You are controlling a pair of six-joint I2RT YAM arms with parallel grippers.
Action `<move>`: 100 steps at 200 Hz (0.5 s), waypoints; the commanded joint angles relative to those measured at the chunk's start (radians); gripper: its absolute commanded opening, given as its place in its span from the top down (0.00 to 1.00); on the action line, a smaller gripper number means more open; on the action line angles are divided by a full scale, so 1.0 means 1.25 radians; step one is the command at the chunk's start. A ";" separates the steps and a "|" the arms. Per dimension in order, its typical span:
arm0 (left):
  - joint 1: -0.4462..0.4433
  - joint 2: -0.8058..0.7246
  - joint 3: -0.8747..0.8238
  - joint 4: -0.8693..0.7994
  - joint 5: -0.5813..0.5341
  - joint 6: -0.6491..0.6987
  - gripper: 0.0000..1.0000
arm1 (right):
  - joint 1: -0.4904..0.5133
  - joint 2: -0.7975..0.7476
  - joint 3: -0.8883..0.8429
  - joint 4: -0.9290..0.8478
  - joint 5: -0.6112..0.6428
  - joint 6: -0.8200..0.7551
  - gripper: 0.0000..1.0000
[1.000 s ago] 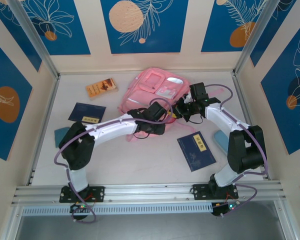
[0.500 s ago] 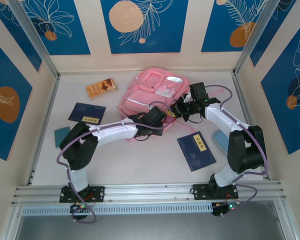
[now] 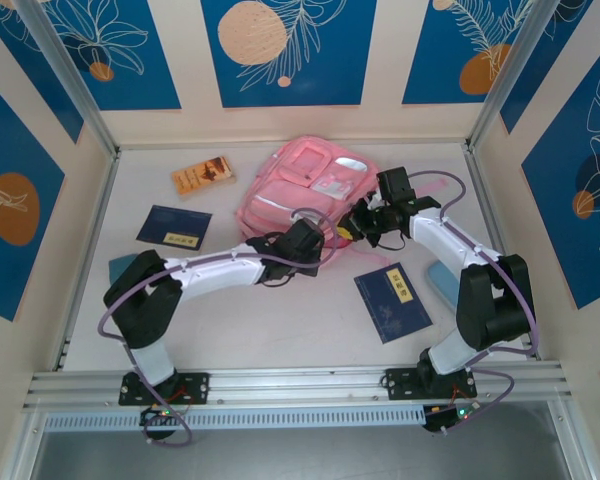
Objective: Pack the student bag
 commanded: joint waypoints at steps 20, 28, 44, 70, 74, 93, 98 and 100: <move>0.006 -0.061 -0.034 -0.077 -0.059 0.029 1.00 | -0.001 -0.013 0.023 -0.055 0.051 -0.041 1.00; 0.005 -0.066 -0.037 -0.083 -0.058 0.035 1.00 | -0.002 -0.009 0.022 -0.053 0.053 -0.042 1.00; 0.008 -0.071 -0.037 -0.094 -0.056 0.043 1.00 | -0.002 -0.004 0.020 -0.050 0.050 -0.043 1.00; 0.015 -0.080 -0.047 -0.097 -0.075 0.052 1.00 | -0.003 -0.005 0.019 -0.055 0.060 -0.049 1.00; 0.019 -0.083 -0.050 -0.099 -0.081 0.051 1.00 | -0.003 -0.007 0.019 -0.059 0.063 -0.051 1.00; 0.044 -0.101 -0.070 -0.105 -0.098 0.046 1.00 | -0.005 -0.014 0.016 -0.079 0.092 -0.065 1.00; 0.050 -0.106 -0.077 -0.105 -0.101 0.046 1.00 | -0.007 -0.016 0.014 -0.083 0.098 -0.068 1.00; 0.053 -0.109 -0.080 -0.105 -0.102 0.046 1.00 | -0.008 -0.017 0.012 -0.085 0.101 -0.070 1.00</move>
